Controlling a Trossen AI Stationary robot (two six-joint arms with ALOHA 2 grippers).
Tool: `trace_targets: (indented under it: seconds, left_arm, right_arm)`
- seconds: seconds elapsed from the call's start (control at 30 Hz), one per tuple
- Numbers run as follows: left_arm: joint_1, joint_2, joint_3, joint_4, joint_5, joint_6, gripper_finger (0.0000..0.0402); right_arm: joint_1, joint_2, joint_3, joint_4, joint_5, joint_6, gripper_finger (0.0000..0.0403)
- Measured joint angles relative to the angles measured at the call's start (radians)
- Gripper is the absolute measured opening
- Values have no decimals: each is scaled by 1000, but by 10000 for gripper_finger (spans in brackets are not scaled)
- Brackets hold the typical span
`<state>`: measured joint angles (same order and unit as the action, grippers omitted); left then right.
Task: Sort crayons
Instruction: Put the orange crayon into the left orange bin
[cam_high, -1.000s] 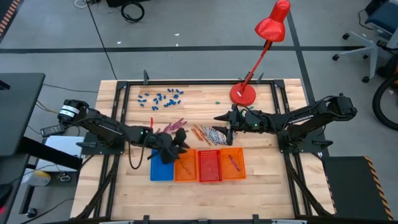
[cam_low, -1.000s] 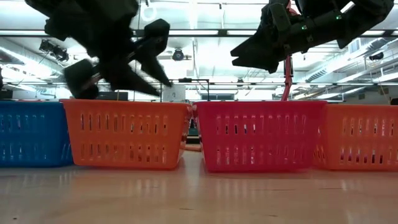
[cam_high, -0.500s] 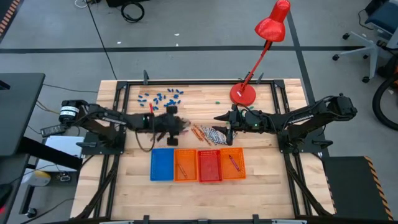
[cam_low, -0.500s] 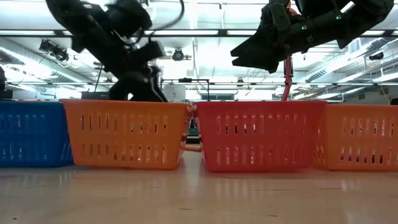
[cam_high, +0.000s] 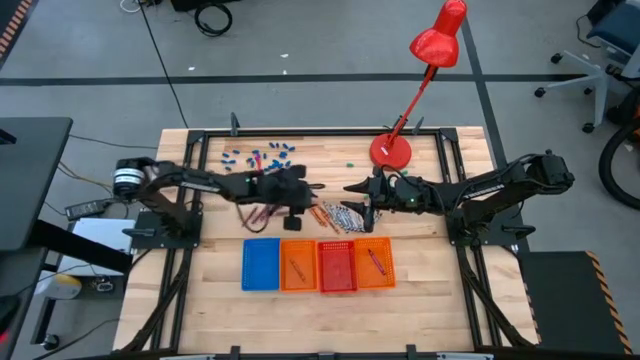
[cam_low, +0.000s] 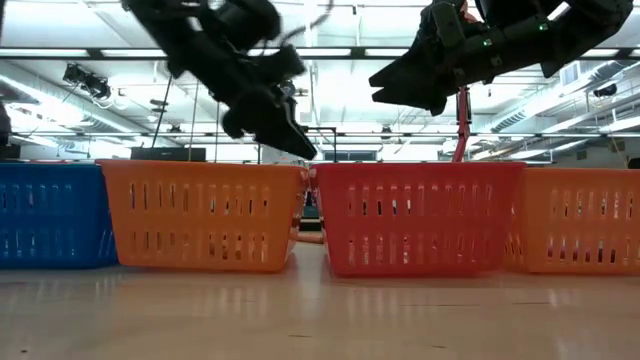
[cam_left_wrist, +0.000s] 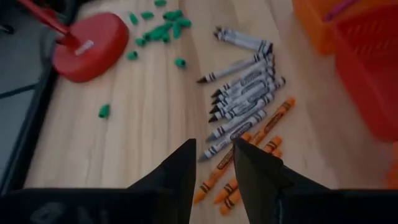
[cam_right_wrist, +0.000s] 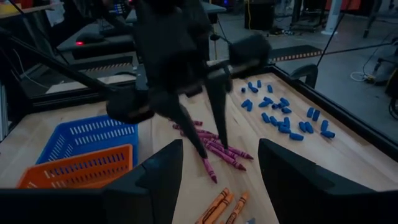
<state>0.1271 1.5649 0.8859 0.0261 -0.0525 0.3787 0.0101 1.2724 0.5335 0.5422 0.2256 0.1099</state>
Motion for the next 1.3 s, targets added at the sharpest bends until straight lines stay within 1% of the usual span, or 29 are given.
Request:
trace_targets:
  seconds: [0.13,0.23,0.37,0.47,0.73,0.9,1.13,1.3]
  left_arm:
    - [25,105,91,-82,30,65,116]
    - [43,183,148,-148,71,110,116]
    - [58,264,206,-186,75,152,116]
    - [62,305,227,-216,76,166,116]
    - [65,333,232,-238,79,169,116]
    - [81,357,232,-228,127,167,116]
    - [99,380,236,-215,146,167,116]
    - [101,382,236,-220,185,167,116]
  right_arm:
    - [2,0,0,-12,1,-6,213]
    - [2,0,0,-21,2,-8,213]
    - [2,0,0,-27,2,-8,213]
    - [2,0,0,-28,2,-8,213]
    - [2,0,0,-27,9,-8,213]
    - [2,0,0,-23,10,-8,213]
    - [2,0,0,-21,10,-8,213]
    - [2,0,0,-21,10,-8,213]
